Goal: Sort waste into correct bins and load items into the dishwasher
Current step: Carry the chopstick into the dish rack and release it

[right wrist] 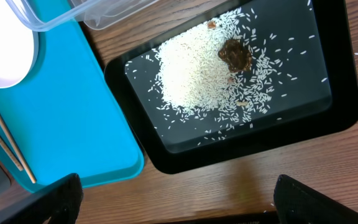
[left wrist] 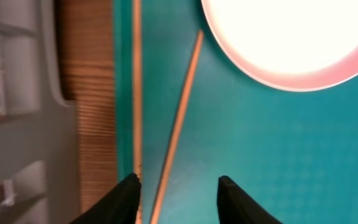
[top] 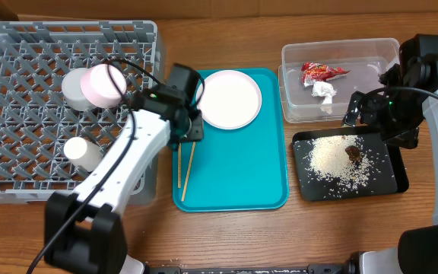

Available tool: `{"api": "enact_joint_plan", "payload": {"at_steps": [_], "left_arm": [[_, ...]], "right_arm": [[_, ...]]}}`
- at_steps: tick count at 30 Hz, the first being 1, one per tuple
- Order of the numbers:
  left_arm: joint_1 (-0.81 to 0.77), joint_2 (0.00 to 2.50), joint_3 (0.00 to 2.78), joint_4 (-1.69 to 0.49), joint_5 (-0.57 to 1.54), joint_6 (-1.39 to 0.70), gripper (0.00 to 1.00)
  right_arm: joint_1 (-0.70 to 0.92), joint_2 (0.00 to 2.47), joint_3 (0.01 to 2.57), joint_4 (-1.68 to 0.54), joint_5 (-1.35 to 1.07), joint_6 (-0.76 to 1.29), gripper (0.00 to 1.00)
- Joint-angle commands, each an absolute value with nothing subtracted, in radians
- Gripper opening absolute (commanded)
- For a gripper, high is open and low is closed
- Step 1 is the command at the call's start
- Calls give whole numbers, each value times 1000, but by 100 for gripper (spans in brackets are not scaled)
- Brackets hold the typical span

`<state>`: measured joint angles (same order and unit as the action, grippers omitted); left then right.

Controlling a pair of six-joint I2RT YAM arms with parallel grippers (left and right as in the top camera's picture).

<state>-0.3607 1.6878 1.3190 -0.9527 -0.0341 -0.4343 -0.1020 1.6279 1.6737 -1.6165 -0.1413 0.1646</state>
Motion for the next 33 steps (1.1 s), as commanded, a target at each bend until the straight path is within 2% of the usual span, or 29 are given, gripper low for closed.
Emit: {"api": "enact_joint_plan", "payload": {"at_steps": [1, 4, 12, 16, 17, 18, 19, 20, 21, 26, 33], "left_arm": [[-404, 1761, 1248, -915, -2, -402, 50], [-432, 1817, 1209, -869, -3, -378, 60], [-446, 1981, 1204, -852, -26, -332, 60], [-446, 2019, 1204, -859, -25, -333, 50], [-446, 2024, 1204, -861, -22, -333, 45], [-446, 2025, 1204, -862, -20, -333, 36], [-446, 2025, 1204, -863, -9, -333, 15], [-445, 2025, 1205, -862, 9, -337, 7], [-443, 2025, 1205, -861, 16, -338, 4], [-424, 2008, 1209, -871, 27, -359, 4], [-391, 1810, 1238, -914, 9, -362, 4]], "right_arm": [[-101, 1614, 1700, -1615, -136, 176, 100], [-101, 1614, 1700, -1614, -136, 176, 100], [-101, 1614, 1700, -1615, -136, 176, 100], [-101, 1614, 1700, -1615, -136, 176, 100], [-101, 1614, 1700, -1615, -136, 176, 100], [-101, 1614, 1700, -1614, -136, 176, 100], [-101, 1614, 1700, -1615, -136, 176, 100], [-101, 1614, 1700, -1615, -136, 176, 100], [-101, 1614, 1700, -1615, -136, 176, 100], [-101, 1614, 1700, -1617, -136, 176, 100], [-101, 1614, 1700, -1618, -136, 176, 100]]}}
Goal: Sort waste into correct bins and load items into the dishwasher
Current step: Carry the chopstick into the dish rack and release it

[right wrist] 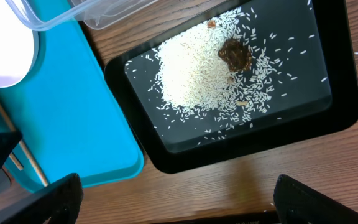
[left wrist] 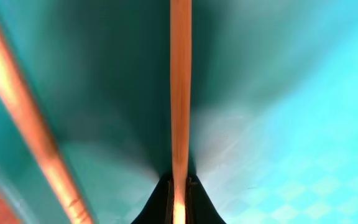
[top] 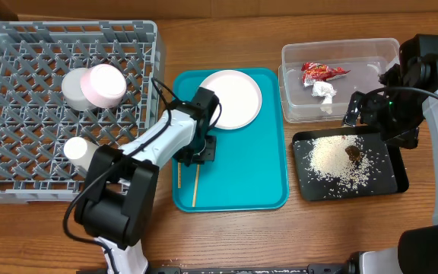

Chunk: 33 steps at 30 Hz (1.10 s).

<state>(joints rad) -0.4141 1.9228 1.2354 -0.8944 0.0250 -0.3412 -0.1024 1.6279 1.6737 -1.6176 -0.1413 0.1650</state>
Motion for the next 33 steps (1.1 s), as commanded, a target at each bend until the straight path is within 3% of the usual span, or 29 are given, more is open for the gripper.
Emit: {"api": "enact_joint_plan", "payload": {"at_steps": [1, 10, 19, 27, 28, 30, 32, 33], "left_arm": [[-385, 1774, 1247, -925, -9, -361, 4], [-276, 1524, 1345, -991, -174, -206, 4], [-35, 1530, 1372, -916, -146, -93, 4], [0, 1610, 1372, -818, -85, -33, 4], [0, 1620, 1372, -810, -84, -33, 6], [0, 1634, 1372, -802, -86, -33, 22], [0, 1641, 1372, -796, -97, -33, 27], [0, 1640, 1372, -795, -103, -33, 36]], "right_arm": [[-101, 1614, 1700, -1618, -136, 176, 100], [-101, 1614, 1700, -1618, -136, 176, 100], [-101, 1614, 1700, -1618, -136, 176, 100], [-101, 1614, 1700, -1618, -136, 176, 100], [-101, 1614, 1700, -1618, -136, 176, 100], [-101, 1614, 1700, -1618, -136, 176, 100], [-101, 1614, 1700, -1618, -136, 176, 100], [-101, 1614, 1700, -1619, -136, 176, 100]]}}
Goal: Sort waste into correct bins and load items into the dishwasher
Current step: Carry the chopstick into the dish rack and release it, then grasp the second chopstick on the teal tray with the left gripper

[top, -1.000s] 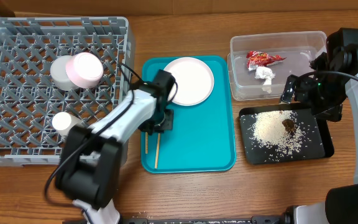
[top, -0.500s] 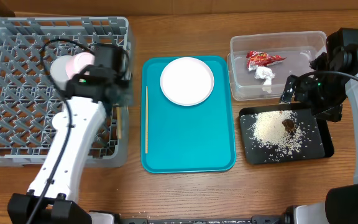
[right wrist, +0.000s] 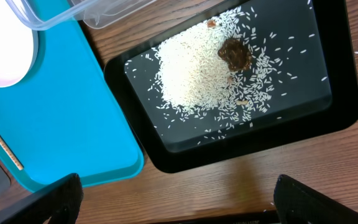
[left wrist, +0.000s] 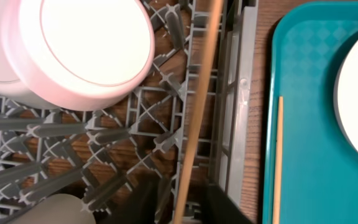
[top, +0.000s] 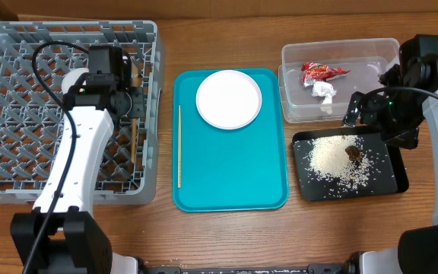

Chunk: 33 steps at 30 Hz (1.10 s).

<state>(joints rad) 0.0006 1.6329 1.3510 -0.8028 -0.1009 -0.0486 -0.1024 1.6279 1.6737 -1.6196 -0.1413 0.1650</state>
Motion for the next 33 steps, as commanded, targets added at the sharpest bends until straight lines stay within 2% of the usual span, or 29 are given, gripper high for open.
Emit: {"api": "enact_joint_plan", "payload": {"at_steps": [1, 4, 11, 15, 19, 23, 33], "left_arm": [[0, 1637, 1377, -797, -104, -33, 39], [-2, 1631, 1404, -826, -94, -41, 49], [-80, 1617, 1445, -961, 185, -209, 48], [-170, 1622, 1389, -978, 163, -333, 50], [-264, 1645, 1310, -956, 43, -440, 50], [-330, 1693, 1248, -913, 14, -471, 50], [-360, 1869, 1220, -870, -16, -510, 50]], "right_arm": [[-101, 1614, 1700, -1619, -136, 176, 100], [-101, 1614, 1700, -1618, -136, 176, 100], [-101, 1614, 1700, -1618, -136, 176, 100], [-101, 1614, 1700, -1618, -136, 176, 100], [-101, 1614, 1700, -1614, -136, 176, 100], [-101, 1614, 1700, -1614, -136, 176, 100], [-101, 1614, 1700, -1615, -136, 176, 100]]}}
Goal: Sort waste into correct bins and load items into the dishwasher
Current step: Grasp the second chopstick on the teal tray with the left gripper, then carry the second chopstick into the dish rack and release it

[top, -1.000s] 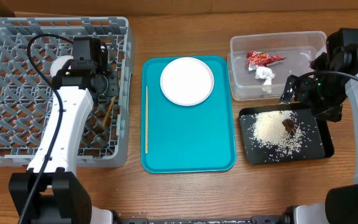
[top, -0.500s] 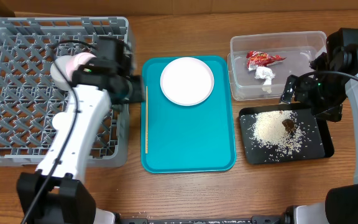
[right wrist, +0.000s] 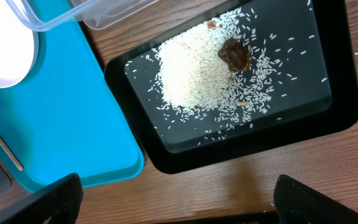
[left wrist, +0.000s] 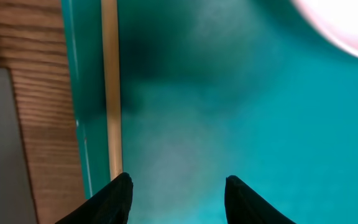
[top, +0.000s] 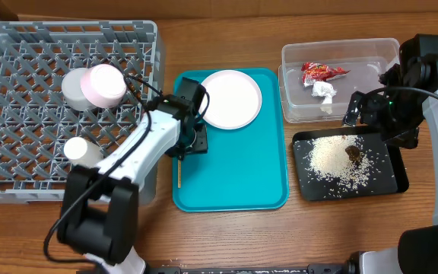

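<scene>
My left gripper hangs open low over the left side of the teal tray. In the left wrist view its open gripper has nothing between the fingers, and a wooden chopstick lies just left of them along the tray's rim. Overhead, the chopstick shows below the arm. A white plate rests at the tray's far end. The grey dish rack holds a pink bowl and a white cup. My right gripper is open beside the black tray.
The black tray holds spilled rice and a brown lump. Behind it a clear bin contains a red wrapper and crumpled tissue. Bare wooden table lies in front of the trays.
My left gripper was over the dish rack with a chopstick between its fingers. Now it is open and empty over the teal tray, beside the remaining chopstick. The right arm has not moved.
Two chopsticks lay on the teal tray with my open left gripper above them. Then it was shut on one of them on the tray. Then it held that chopstick over the rack. Now it is back over the tray, where one chopstick lies.
</scene>
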Available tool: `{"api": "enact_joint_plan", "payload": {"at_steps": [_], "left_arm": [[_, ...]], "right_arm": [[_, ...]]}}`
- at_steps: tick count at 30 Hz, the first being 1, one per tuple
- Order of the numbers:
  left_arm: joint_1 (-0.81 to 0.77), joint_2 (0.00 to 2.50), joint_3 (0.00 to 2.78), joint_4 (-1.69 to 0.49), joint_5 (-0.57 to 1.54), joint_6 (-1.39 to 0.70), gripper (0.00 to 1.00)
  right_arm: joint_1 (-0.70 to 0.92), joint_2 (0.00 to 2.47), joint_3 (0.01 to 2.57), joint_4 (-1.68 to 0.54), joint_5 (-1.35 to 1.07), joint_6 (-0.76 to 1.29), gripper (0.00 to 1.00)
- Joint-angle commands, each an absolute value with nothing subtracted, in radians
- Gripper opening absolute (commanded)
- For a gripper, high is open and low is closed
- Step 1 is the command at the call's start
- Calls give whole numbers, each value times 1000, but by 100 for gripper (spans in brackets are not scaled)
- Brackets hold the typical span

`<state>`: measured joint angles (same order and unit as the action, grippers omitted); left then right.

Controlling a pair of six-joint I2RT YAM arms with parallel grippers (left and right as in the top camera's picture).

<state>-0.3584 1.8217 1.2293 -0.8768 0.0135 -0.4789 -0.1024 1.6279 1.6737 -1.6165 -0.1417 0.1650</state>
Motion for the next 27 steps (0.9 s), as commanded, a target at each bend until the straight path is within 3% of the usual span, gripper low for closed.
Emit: {"api": "enact_joint_plan", "payload": {"at_steps": [1, 27], "left_arm": [[-360, 1879, 1220, -867, -21, -510, 49], [-360, 1893, 1153, -803, -84, -531, 55]], "right_arm": [[-101, 1614, 1700, -1615, -136, 176, 100], [-101, 1614, 1700, -1618, -136, 176, 100]]}}
